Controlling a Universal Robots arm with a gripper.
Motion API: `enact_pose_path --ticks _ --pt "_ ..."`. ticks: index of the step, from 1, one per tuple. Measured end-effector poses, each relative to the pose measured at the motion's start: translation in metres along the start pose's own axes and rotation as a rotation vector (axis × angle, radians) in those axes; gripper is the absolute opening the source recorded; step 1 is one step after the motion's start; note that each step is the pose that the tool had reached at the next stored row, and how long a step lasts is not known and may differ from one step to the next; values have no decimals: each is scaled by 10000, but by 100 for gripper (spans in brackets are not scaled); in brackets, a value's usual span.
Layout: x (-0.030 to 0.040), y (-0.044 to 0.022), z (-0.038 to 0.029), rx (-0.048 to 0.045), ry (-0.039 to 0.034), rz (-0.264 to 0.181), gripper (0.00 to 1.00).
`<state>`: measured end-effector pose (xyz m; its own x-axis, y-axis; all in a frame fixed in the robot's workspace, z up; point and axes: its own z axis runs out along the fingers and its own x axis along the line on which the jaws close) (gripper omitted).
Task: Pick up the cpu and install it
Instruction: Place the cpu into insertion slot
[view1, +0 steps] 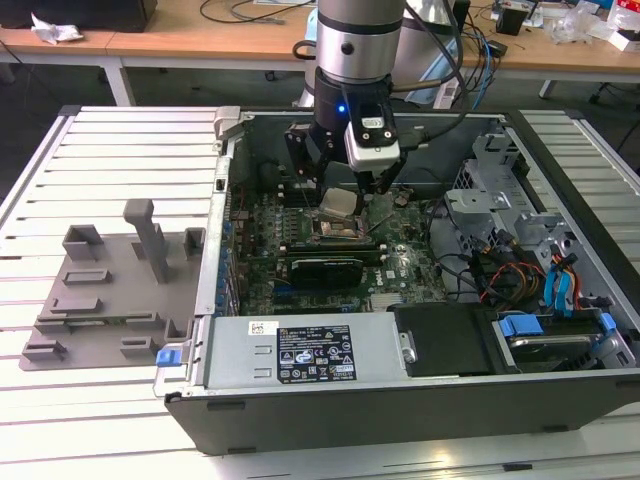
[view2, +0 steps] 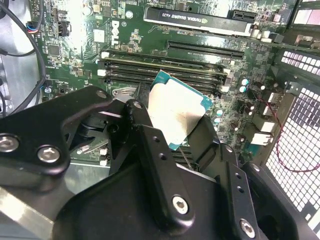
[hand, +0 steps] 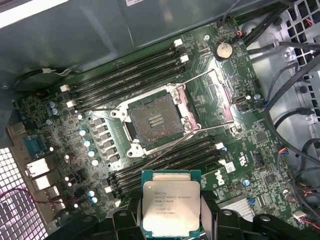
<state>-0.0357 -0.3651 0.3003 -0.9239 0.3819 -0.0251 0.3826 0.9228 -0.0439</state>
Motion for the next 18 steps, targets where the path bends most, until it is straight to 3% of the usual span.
enact_pose_path --ticks 7,12,18 --pt "0 0 1 17 14 389 55" --pt "0 0 3 39 49 1201 55" --pt "0 0 4 54 73 1742 55"
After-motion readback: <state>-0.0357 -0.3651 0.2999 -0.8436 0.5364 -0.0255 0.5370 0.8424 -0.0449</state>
